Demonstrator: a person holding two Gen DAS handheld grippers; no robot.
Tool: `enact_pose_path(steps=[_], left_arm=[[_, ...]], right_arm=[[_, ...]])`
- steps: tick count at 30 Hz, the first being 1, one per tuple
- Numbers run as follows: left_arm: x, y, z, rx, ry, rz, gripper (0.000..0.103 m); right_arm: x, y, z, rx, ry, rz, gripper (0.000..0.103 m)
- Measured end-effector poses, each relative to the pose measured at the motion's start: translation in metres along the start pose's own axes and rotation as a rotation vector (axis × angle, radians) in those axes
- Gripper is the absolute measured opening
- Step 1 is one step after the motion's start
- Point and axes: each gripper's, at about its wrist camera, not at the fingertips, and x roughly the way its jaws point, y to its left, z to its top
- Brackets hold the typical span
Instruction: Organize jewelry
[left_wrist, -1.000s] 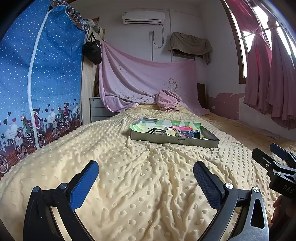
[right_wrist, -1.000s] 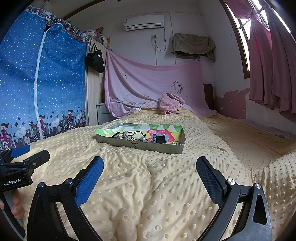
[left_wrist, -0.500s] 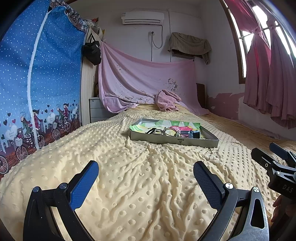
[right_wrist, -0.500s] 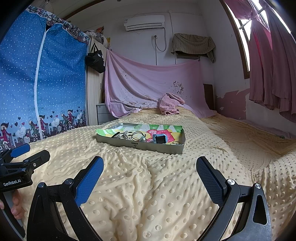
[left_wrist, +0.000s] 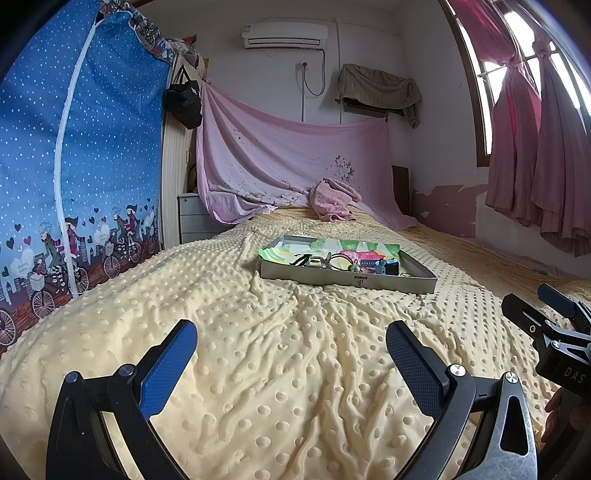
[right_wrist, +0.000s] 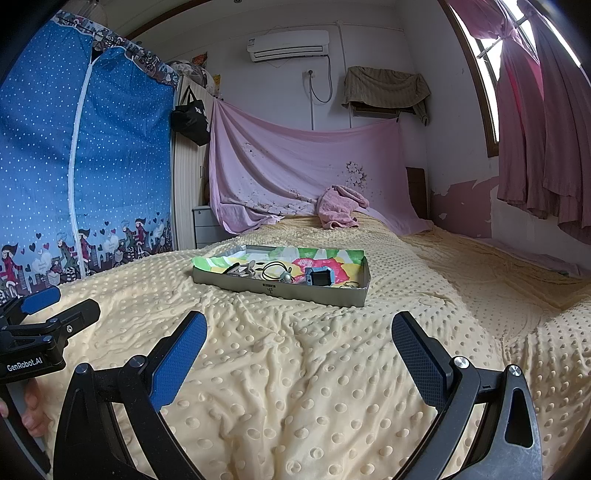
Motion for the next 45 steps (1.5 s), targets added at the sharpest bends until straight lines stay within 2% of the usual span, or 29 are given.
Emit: enact_pose_path(steps=[40, 45], left_arm=[[-0.0001, 0.0007, -0.0002, 0.002, -0.001, 0.000, 0.103], [-0.0032, -0.0018, 0.0003, -0.001, -0.004, 0.039, 0.103]], right_arm=[[-0.0002, 0.0004, -0.0002, 0.000, -0.001, 0.000, 0.099], [-0.0002, 0.0001, 0.0004, 0.000, -0.001, -0.001, 0.099]])
